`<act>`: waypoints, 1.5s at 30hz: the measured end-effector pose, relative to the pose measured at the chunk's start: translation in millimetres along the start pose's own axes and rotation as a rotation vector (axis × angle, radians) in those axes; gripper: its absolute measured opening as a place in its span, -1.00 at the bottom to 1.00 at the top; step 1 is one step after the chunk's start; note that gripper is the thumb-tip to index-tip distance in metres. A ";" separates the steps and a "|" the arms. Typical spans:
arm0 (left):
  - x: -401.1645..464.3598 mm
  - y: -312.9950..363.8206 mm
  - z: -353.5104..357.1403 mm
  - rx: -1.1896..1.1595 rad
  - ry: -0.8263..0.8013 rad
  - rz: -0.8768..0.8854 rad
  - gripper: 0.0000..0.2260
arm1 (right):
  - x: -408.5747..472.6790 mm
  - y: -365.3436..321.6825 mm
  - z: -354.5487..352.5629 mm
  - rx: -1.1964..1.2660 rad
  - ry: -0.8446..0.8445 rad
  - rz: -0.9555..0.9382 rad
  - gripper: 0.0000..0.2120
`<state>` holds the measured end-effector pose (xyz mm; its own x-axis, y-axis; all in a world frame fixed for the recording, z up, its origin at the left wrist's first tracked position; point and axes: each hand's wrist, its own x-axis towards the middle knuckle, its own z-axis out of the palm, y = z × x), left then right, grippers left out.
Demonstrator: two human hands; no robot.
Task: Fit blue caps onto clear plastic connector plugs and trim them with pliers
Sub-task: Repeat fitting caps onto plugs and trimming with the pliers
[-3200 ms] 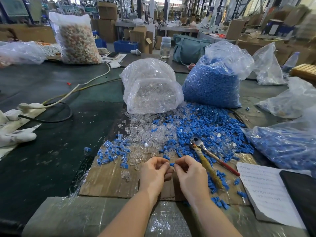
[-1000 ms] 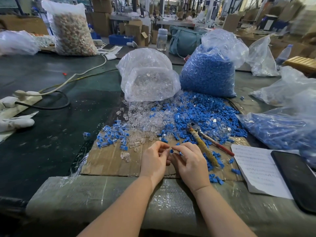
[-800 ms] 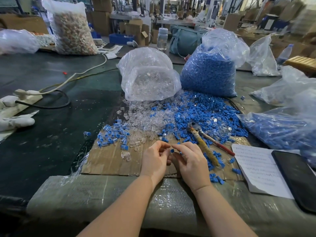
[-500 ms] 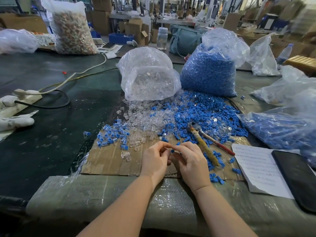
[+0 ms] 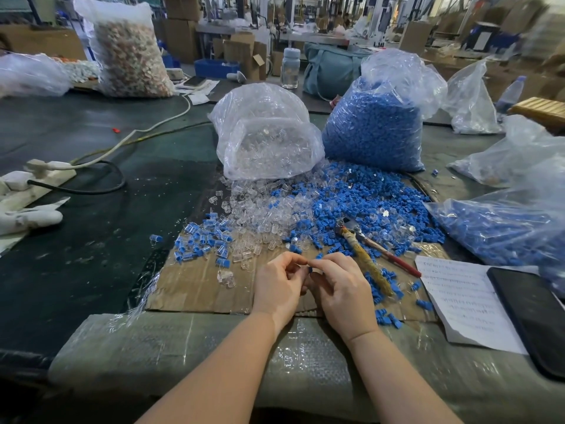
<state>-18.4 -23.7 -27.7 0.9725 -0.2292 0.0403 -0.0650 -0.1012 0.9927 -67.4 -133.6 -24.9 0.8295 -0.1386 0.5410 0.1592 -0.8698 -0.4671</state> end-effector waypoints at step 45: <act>-4.4 8.5 -4.7 0.003 -0.005 -0.036 -0.86 | 45.8 31.9 -29.7 -0.668 -0.461 0.718 -0.38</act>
<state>-22.1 -19.0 -18.9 0.9730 -0.2306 0.0043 -0.0312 -0.1128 0.9931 -40.2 -181.8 5.8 0.7567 -0.6479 -0.0873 -0.6515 -0.7584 -0.0191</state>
